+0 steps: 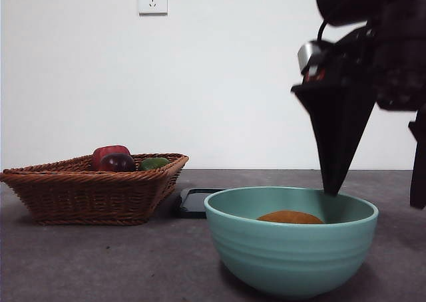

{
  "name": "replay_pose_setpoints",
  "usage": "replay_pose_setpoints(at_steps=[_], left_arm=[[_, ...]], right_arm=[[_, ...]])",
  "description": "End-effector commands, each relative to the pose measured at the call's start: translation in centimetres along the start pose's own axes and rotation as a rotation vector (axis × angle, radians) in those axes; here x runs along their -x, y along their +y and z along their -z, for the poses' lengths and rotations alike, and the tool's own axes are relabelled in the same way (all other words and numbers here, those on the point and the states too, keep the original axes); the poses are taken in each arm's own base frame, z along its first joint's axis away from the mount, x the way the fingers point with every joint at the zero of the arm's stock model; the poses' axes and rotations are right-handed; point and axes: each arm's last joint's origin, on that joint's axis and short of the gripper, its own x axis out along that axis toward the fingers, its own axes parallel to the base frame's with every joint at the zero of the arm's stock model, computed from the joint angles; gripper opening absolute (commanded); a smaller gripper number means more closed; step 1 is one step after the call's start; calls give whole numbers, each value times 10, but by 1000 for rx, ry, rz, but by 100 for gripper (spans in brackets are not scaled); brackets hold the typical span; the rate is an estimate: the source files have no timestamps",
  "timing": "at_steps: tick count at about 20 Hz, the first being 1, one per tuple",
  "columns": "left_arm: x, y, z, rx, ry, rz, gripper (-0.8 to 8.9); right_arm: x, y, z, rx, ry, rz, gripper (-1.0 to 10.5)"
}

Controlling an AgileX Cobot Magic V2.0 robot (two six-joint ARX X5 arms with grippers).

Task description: Pick up the wifruite, put it on the bowl, pick up the plate, put it on desk

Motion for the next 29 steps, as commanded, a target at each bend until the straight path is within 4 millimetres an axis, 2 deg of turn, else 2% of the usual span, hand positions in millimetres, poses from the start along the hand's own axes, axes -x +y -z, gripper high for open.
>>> replay_pose_setpoints(at_steps=[1,7,15,17,23,26,29], left_arm=[[1,0,-3,-1,-15,10,626],[1,0,-3,-1,-15,11,626],[1,0,-3,-1,-15,10,626],[1,0,-3,-1,-15,10,626],[1,0,-3,-1,-15,10,626],[1,0,-3,-1,-15,11,626],[1,0,-3,-1,-15,11,626]], right_arm=[[-8,3,-7,-6,17,5,666],[-29,3,-16,-27,65,-34,366],[-30,7,-21,-38,31,-116,45],[-30,7,-22,-54,19,-127,8],[-21,10,-31,-78,-24,-106,8],[-8,12,-44,-71,-66,-81,8],[9,8,-65,-69,-108,-71,8]])
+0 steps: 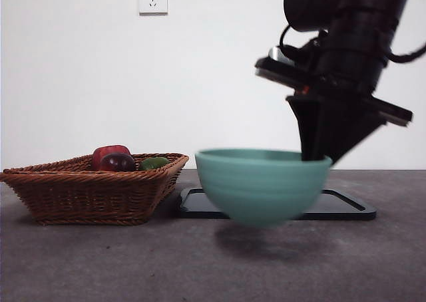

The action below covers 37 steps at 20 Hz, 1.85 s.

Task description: Pick up the wifruite, put it on the bowl, pick up the plate, put it on desk

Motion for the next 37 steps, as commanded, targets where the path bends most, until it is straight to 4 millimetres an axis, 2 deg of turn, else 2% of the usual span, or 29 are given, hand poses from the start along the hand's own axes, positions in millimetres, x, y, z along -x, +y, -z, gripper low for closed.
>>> replay_pose_setpoints(at_steps=[1,4,7,14,19,22,23,24,26,28,31,33,37], left_arm=[[1,0,-3,-1,-15,11,626],[1,0,-3,-1,-15,11,626],[1,0,-3,-1,-15,11,626],[1,0,-3,-1,-15,11,625],[1,-1,-4,1,-26,13,626],[1,-1,-6,8,-51,21,626],[1,-1,-6,8,-50,21,626],[1,-1,-6,8,-50,21,625],[1,-1,-6,8,-50,21,626],[1,-1,-6,8,-49,20,626],[1,-1,-6,8,-50,21,625],[1,-1,-6,8,-50,21,626],[1,-1,-6,8,-50,21,626]], right_arm=[[7,0,-21,11,-22,5,8],[16,-7,-50,22,-19,26,8],[17,-14,-80,24,-13,58,8],[-13,-30,-140,15,-22,123,8],[-37,-41,-148,8,14,129,8],[-41,-43,-148,11,33,124,12],[-41,-43,-148,10,34,126,61],[-41,-44,-148,11,34,138,166],[-38,-43,-149,11,31,145,263],[-21,-38,-154,14,14,186,396],[28,-23,-159,28,-33,205,565],[63,-9,-147,51,-81,201,604],[133,15,-107,93,-173,269,603]])
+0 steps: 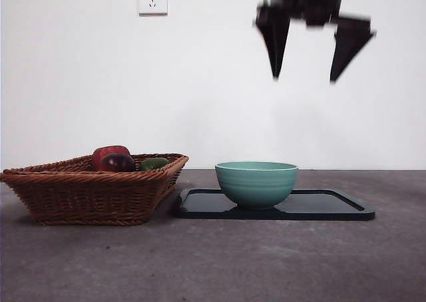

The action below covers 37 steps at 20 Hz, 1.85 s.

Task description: Pick up the wifruite, put it on the bowl, pick up the plate, put it on desk

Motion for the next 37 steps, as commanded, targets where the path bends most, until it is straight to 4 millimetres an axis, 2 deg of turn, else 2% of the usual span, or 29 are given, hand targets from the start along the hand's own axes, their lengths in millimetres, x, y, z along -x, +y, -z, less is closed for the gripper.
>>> replay_pose_setpoints(at_steps=[1,3,6,10,13,17,21,25,29,32,37], left_arm=[[1,0,-3,-1,-15,11,626],[1,0,-3,-1,-15,11,626],[1,0,-3,-1,-15,11,626],[1,0,-3,-1,-15,11,626],[1,0,-3,-1,-15,11,626],[1,0,-3,-1,-15,11,626],[1,0,-3,-1,-15,11,626],[1,0,-3,-1,-15,11,626],[1,0,-3,3,-15,11,625],[1,0,-3,3,-16,11,625],[1,-1,-4,33,-22,13,625]], right_arm=[[32,4,13,27,-16,-1,603],[65,9,29,47,-86,-21,603],[109,12,65,81,-173,-51,603],[145,8,124,127,-236,-93,603],[159,2,169,144,-295,-141,603],[159,-12,223,116,-386,-202,603],[145,-25,267,99,-425,-252,603],[130,-37,301,75,-443,-269,603],[123,-47,328,72,-497,-286,603],[126,-53,343,68,-557,-305,603],[129,-57,351,65,-595,-317,603]])
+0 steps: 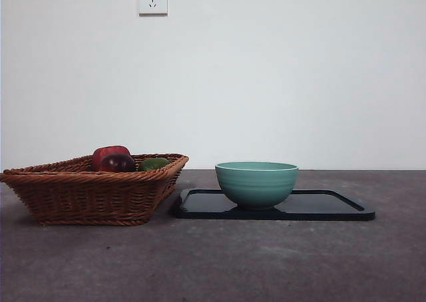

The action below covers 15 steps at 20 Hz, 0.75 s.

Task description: Pick up the wifruite, put it on the bowl, pick up the plate, put it on desk

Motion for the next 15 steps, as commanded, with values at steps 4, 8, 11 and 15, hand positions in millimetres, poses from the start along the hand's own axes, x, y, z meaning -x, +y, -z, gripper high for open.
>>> replay_pose_setpoints(at_steps=[4,8,11,15], left_arm=[[0,-1,-3,137,-7,9,625],[-13,-6,-8,196,39,-9,625],[-34,-13,-17,182,92,-30,625],[-74,-28,-29,154,178,-66,625]], right_arm=[[2,1,-2,-10,-16,-13,603],[2,1,-2,-10,-18,-14,603],[2,1,-3,-10,-30,-17,603],[2,1,-4,-10,-36,-19,603]])
